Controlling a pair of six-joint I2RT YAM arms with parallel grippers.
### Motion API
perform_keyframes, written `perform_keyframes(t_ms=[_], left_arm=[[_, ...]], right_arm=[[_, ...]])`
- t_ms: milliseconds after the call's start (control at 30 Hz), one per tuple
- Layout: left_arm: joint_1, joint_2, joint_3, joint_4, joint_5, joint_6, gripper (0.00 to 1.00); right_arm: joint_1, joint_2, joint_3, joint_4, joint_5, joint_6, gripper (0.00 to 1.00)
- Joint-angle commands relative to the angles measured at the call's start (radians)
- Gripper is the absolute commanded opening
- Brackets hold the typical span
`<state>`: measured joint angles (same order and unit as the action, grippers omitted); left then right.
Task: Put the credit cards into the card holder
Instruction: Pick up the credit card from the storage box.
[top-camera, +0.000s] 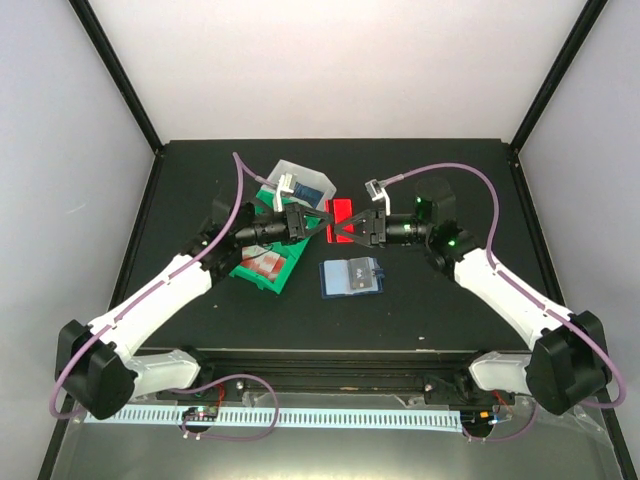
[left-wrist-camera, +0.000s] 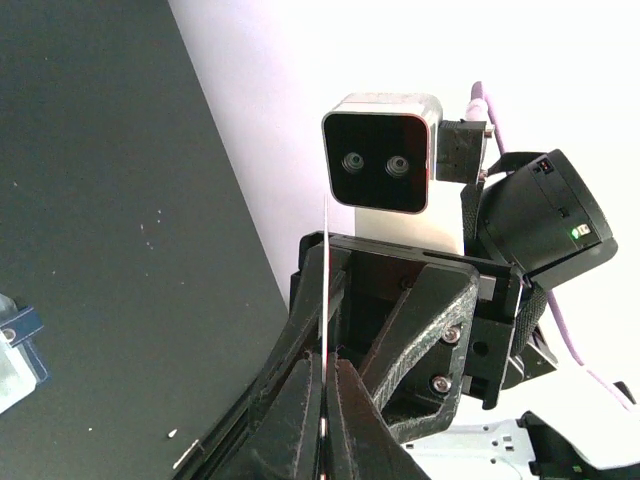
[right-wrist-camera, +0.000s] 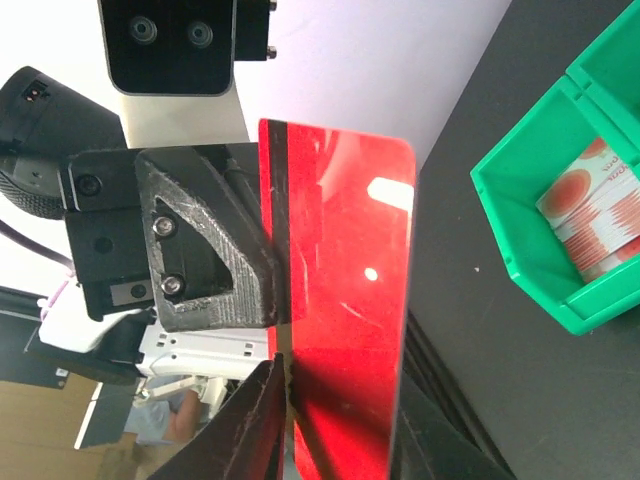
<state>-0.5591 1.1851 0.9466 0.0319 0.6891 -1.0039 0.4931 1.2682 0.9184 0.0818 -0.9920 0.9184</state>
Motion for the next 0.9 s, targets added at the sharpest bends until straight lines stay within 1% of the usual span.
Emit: perform_keyframes(t_ms=[0, 100, 200, 333, 400, 500, 567, 600, 633, 733, 800, 867], left_arm=[[-0.007, -0.008, -0.006, 0.060, 0.011, -0.021, 0.01], [-0.007, -0.009, -0.020, 0.056, 0.011, -0.017, 0.01], [-0.005, -0.015, -0.025, 0.019, 0.002, 0.012, 0.02], [0.007, -0.040, -0.034, -0.023, -0.016, 0.045, 0.02], [0.014, -0.054, -0.047, -0.030, -0.021, 0.047, 0.01], [0.024, -0.065, -0.069, -0.029, -0.020, 0.044, 0.02], [0.028, -0.064, -0.076, -0.030, -0.016, 0.045, 0.04], [0.029, -0.063, -0.077, -0.031, -0.013, 0.046, 0.06], [0.029, -0.057, -0.075, -0.040, -0.011, 0.052, 0.12], [0.029, -0.035, -0.056, -0.142, -0.037, 0.096, 0.38], [0.029, -0.020, -0.036, -0.242, -0.081, 0.147, 0.50], [0.021, -0.002, -0.011, -0.350, -0.145, 0.232, 0.61]], right_arm=[[0.001, -0.019, -0.013, 0.080, -0.014, 0.067, 0.26], [0.001, -0.026, -0.027, 0.119, -0.006, 0.097, 0.25], [-0.001, -0.031, -0.033, 0.142, 0.016, 0.115, 0.25], [-0.011, -0.032, -0.075, 0.231, 0.044, 0.184, 0.23], [-0.014, -0.028, -0.093, 0.288, 0.054, 0.219, 0.18], [-0.014, -0.018, -0.096, 0.312, 0.065, 0.238, 0.09], [-0.014, -0.011, -0.097, 0.319, 0.067, 0.239, 0.02], [-0.014, -0.009, -0.096, 0.322, 0.066, 0.239, 0.01], [-0.014, -0.007, -0.095, 0.322, 0.068, 0.236, 0.01], [-0.014, -0.008, -0.093, 0.261, 0.088, 0.194, 0.01], [-0.014, -0.012, -0.092, 0.182, 0.111, 0.141, 0.01], [-0.014, -0.019, -0.085, 0.058, 0.150, 0.060, 0.01]])
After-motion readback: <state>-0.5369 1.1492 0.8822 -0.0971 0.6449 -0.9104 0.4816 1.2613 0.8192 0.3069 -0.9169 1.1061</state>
